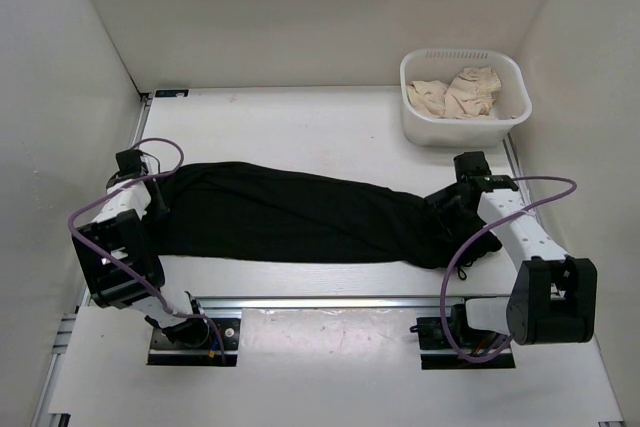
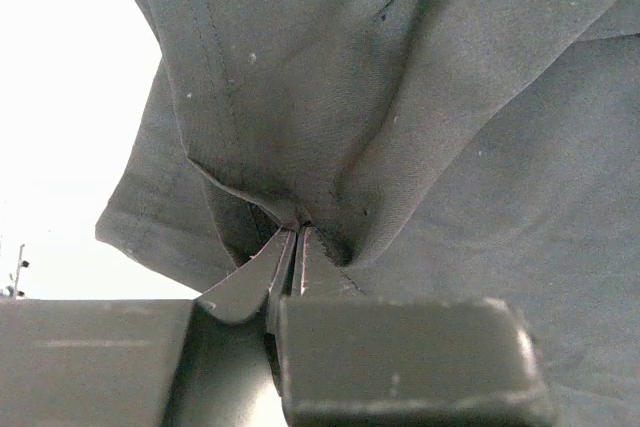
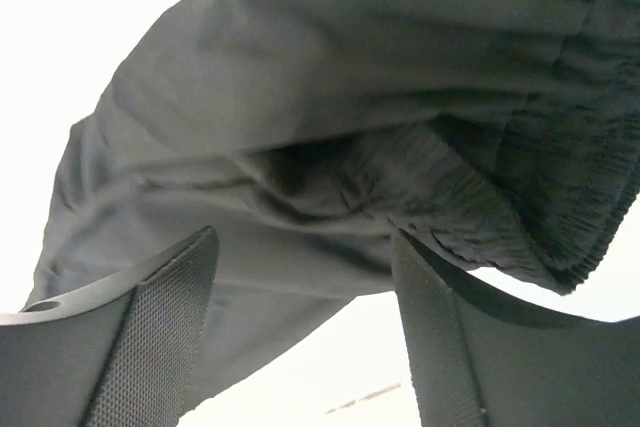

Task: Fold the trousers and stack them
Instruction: Fold the trousers

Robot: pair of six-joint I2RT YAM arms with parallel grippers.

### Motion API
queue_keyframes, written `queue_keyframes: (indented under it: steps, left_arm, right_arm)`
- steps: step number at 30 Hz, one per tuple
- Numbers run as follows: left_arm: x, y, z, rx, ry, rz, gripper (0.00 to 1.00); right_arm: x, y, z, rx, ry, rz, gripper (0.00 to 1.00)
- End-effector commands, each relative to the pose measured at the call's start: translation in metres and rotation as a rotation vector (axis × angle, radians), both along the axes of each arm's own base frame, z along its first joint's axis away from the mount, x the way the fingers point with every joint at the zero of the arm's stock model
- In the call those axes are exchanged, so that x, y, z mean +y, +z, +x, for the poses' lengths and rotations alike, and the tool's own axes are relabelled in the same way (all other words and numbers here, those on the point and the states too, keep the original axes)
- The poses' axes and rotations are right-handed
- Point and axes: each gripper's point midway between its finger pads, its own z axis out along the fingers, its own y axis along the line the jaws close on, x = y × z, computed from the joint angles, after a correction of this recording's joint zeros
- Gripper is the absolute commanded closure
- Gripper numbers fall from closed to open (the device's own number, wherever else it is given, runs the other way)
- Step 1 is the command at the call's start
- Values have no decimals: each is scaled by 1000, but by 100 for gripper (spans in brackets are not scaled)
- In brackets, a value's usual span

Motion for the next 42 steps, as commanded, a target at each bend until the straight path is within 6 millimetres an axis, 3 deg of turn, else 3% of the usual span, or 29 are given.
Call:
queue_keyframes:
  steps: [1, 3, 5, 11, 14, 15, 17, 18, 19, 25, 29, 31, 33, 34, 35, 36, 37, 38, 39, 40, 42]
  left_arm:
    - [0, 22, 8, -56, -3, 0, 86]
    - [0, 24, 8, -55, -3, 0, 86]
    - [-1, 23, 6, -45, -3, -4, 86]
    - [0, 28, 7, -54, -3, -1, 86]
    - [3, 31, 8, -62, 6, 3, 86]
    - [3, 31, 8, -62, 6, 3, 86]
    - [7, 34, 9, -71, 15, 7, 86]
    - [11, 37, 10, -79, 25, 11, 86]
    - [17, 41, 10, -89, 39, 15, 86]
    - [33, 49, 11, -109, 83, 27, 86]
    - [34, 58, 15, -132, 78, 28, 86]
    - [38, 64, 16, -140, 87, 33, 86]
    - [45, 82, 27, -192, 89, 41, 86]
    - [48, 85, 33, -201, 89, 45, 86]
    - [58, 102, 42, -239, 98, 65, 86]
    - [65, 108, 47, -254, 109, 73, 86]
    - [68, 109, 52, -247, 109, 70, 86]
    - [73, 114, 54, -252, 118, 74, 86]
    - [84, 132, 63, -293, 129, 96, 86]
    - [87, 136, 68, -303, 128, 101, 86]
    - [100, 154, 67, -334, 155, 122, 86]
  right_arm:
    - [-8, -8, 5, 7, -124, 10, 24]
    - [-5, -16, 5, 38, -154, 47, 20]
    - [-1, -27, -9, 123, -150, 61, 18]
    - [0, -32, -22, 156, -183, 85, 19]
    - [-3, -42, -25, 181, -203, 96, 36]
    - [-4, -42, -26, 181, -192, 103, 53]
    - [-7, -48, -29, 210, -180, 96, 73]
    - [-11, -46, -29, 211, -170, 93, 91]
    - [-15, -47, -29, 223, -171, 79, 97]
    - [-31, -28, -17, 195, -137, 18, 100]
    - [-30, -6, 3, 98, -114, 27, 100]
    - [-37, 21, 27, -5, -80, -13, 100]
    - [-48, 38, 43, -39, -45, -79, 100]
    - [-54, 69, 69, -130, 6, -107, 100]
    - [-58, 71, 83, -121, 39, -131, 100]
    - [-61, 112, 111, -209, 70, -154, 100]
    - [-67, 125, 122, -219, 136, -202, 100]
    - [-74, 117, 137, -172, 165, -236, 100]
    - [-78, 121, 138, -130, 195, -258, 100]
    - [-85, 152, 156, -194, 230, -311, 100]
    - [-98, 143, 163, -119, 265, -355, 100]
